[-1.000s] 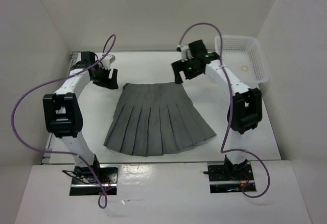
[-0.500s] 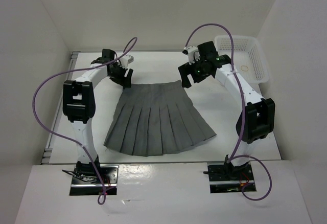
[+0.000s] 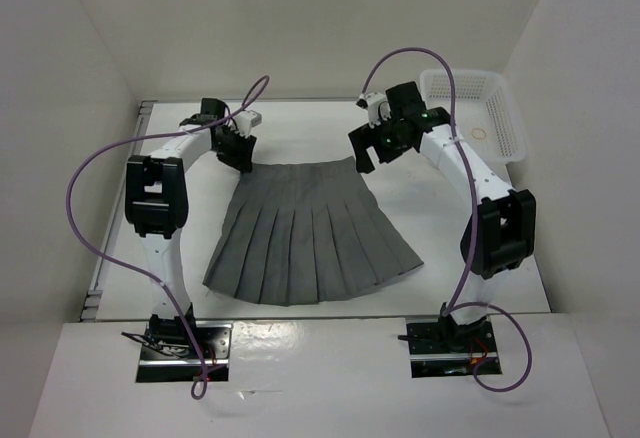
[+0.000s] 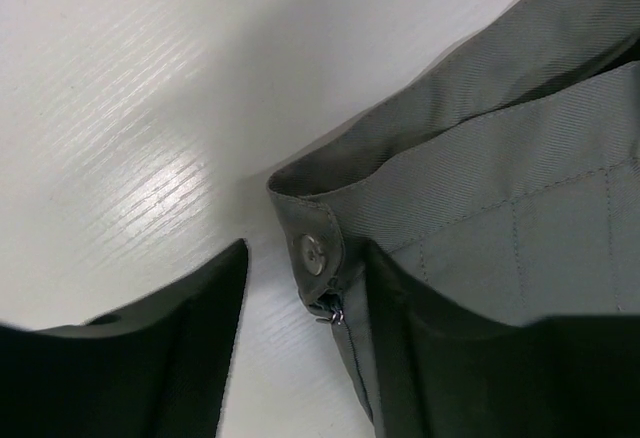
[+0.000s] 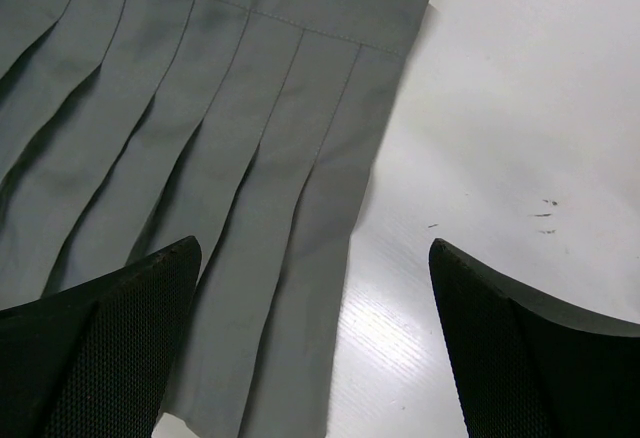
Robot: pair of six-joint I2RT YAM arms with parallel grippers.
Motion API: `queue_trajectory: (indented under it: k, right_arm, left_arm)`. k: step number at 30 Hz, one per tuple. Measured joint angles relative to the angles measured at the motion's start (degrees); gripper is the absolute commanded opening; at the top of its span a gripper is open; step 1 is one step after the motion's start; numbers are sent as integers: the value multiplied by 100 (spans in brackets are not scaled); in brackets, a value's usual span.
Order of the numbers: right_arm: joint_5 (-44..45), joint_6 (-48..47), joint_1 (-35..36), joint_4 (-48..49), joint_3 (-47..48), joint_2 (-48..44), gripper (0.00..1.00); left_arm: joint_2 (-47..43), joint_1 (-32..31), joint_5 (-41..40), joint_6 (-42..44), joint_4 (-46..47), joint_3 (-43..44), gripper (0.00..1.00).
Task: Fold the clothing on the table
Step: Fold the skirt
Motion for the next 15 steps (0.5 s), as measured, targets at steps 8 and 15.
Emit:
queue_trajectory:
  k: [8,15]
  right_arm:
    - [-236,118,-229,35,129,487,99]
    - [-1290,227,-1104,57,1200,1784,95]
  left_arm:
    - [85,-33,168,13,-4,0,17]
    - [96,-26,348,15,-7,0,12]
